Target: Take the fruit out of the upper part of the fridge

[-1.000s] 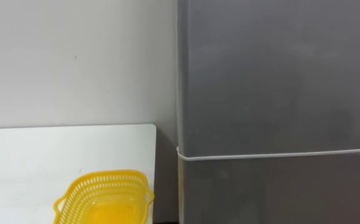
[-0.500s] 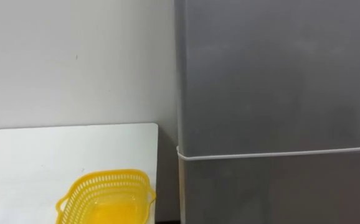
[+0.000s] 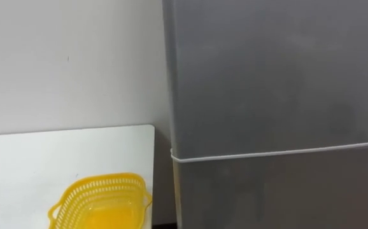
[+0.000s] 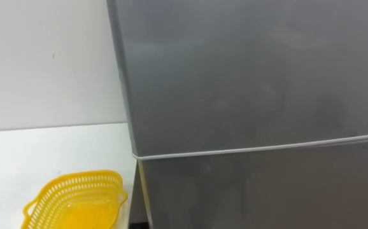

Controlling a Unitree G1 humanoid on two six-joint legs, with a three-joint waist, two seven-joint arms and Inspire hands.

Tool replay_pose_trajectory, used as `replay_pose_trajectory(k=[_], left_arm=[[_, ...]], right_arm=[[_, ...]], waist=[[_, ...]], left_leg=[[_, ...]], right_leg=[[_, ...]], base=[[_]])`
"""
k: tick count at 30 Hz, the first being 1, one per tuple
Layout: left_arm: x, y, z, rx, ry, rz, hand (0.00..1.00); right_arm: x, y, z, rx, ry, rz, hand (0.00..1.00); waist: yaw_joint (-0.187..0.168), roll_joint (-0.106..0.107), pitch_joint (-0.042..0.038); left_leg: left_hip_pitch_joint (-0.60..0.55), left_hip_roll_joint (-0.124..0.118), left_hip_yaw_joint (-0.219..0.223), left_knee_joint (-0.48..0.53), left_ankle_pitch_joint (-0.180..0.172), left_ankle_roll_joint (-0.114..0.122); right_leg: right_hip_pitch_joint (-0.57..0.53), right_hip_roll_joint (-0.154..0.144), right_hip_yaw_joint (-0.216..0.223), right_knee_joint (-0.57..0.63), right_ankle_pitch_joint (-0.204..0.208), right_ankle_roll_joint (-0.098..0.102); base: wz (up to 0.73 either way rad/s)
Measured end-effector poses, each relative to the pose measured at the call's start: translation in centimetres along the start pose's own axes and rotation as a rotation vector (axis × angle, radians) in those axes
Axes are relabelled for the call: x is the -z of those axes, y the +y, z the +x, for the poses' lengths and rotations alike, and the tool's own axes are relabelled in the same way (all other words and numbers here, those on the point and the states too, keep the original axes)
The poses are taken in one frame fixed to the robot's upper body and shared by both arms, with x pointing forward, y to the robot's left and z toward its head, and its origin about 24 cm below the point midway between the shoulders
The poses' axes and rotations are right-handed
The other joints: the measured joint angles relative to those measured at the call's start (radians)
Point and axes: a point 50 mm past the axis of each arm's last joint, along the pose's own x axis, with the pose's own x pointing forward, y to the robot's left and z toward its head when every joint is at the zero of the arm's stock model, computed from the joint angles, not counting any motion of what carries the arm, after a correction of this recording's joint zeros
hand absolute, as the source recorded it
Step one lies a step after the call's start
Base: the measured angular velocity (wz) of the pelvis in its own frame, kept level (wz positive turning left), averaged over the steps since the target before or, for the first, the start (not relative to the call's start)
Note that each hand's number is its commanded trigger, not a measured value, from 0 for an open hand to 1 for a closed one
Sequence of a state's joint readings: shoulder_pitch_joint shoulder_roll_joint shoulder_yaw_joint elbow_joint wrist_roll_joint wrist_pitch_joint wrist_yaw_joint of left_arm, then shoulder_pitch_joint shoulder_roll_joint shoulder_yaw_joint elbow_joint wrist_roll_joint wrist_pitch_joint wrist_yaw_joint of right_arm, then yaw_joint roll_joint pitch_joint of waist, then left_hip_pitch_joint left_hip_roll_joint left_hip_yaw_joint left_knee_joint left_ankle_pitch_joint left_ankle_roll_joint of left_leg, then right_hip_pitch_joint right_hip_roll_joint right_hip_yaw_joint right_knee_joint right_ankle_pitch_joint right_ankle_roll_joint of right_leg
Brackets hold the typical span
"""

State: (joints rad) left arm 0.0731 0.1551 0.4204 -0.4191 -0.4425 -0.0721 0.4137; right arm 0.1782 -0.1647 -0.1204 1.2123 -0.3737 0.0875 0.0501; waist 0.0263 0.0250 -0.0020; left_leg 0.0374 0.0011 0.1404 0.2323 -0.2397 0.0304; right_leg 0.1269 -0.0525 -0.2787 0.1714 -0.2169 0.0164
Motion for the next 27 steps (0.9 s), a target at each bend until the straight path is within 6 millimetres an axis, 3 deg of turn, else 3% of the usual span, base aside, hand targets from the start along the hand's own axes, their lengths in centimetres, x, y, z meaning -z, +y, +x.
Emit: replay_pose_trajectory(k=[4,8,12,22,27], left_arm=[[-1.3,-2.7,0.5,0.243,-0.039,-0.052,0.0],[-1.6,-4.2,0.5,0.411,-0.027,-0.116,0.0],[-1.2,-5.2,0.0,0.56,0.008,-0.117,0.0],[-2.2,-6.8,0.0,0.808,-0.015,-0.074,0.0],[-2.0,-7.5,-0.4,0.888,-0.002,-0.076,0.0]], right_arm=[[-0.1,-0.2,0.0,-0.006,-0.002,-0.022,0.0],[0.3,-0.4,0.0,-0.021,0.018,-0.024,0.0],[0.8,-0.4,-0.1,-0.045,0.041,-0.029,0.0],[0.7,-0.9,-0.1,-0.034,0.053,-0.052,0.0],[0.5,-1.4,-0.1,-0.001,0.049,-0.082,0.0]], waist=[[-0.022,0.016,0.0092],[-0.026,0.035,0.0103],[-0.025,0.051,-0.0002],[-0.028,0.03,0.0017],[-0.031,0.032,0.0015]], left_leg=[[-0.014,0.001,-0.002,0.013,0.0,0.0],[-0.013,0.001,0.0,0.011,0.0,0.0],[-0.006,0.002,0.016,0.006,0.001,0.0],[-0.009,0.001,0.022,0.007,0.003,0.003],[-0.01,0.001,0.022,0.006,0.003,0.003]], right_leg=[[-0.008,-0.006,0.007,0.0,0.0,0.0],[-0.012,-0.006,0.015,0.001,0.0,0.0],[-0.015,-0.005,0.029,0.001,0.0,0.0],[-0.023,-0.008,0.03,0.001,-0.002,-0.001],[-0.023,-0.007,0.03,0.0,-0.002,-0.001]], base=[[0.02],[-0.07],[-0.12],[0.0],[0.0]])
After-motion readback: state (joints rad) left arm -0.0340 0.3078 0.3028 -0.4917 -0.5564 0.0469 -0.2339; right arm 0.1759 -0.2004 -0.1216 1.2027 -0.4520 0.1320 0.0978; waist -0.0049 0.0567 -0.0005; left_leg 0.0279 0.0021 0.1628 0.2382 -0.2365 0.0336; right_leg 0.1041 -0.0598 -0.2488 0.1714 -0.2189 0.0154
